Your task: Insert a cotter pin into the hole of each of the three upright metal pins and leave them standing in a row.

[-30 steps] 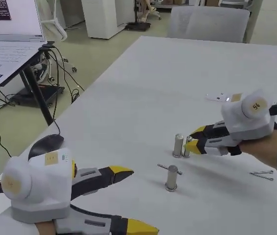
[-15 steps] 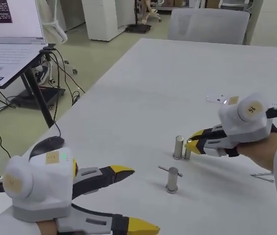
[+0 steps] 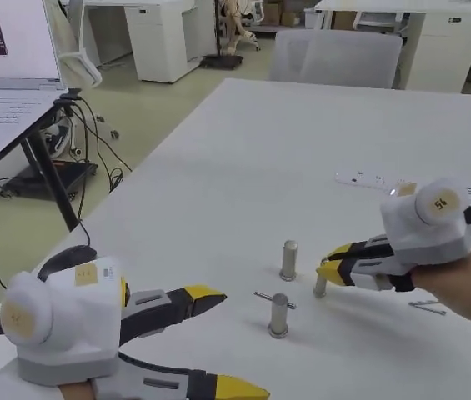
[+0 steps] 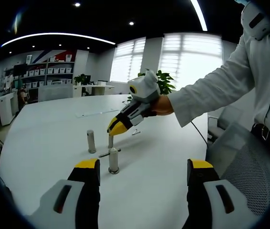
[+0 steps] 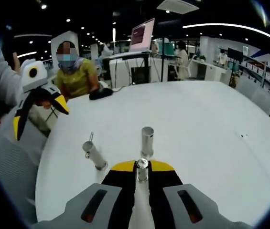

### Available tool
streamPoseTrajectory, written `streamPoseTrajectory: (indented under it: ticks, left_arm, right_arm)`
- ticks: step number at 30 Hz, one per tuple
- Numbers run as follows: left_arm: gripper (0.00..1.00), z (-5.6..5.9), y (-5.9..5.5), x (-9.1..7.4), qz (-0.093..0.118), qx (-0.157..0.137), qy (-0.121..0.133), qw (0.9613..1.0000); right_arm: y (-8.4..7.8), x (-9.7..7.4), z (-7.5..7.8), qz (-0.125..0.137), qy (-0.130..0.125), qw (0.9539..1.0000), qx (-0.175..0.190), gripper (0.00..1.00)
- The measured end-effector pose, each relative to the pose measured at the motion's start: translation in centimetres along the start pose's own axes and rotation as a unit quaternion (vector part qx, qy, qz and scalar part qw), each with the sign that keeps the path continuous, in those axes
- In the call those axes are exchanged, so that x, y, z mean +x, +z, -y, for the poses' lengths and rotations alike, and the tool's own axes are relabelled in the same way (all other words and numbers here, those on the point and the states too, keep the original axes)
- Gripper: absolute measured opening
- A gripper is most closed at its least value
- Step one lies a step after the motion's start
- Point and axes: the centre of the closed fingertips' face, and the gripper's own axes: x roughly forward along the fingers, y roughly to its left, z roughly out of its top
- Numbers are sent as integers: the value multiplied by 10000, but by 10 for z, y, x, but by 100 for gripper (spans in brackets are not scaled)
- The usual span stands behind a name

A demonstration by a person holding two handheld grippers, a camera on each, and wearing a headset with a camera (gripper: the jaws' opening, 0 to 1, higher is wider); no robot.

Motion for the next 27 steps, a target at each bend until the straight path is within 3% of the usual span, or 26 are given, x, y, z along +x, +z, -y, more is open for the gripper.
streamPoseTrajectory:
  ticks: [15,27]
  left_arm:
    - [73,14,7,11,51,92,-214,9997]
    - [72,29,6,23,46,130,-436,9990]
  right_arm:
    - [-24,-50,-26,-65,-270,9987,431,9]
    - [-47,-69,-58,-110,-479,9949,882,9]
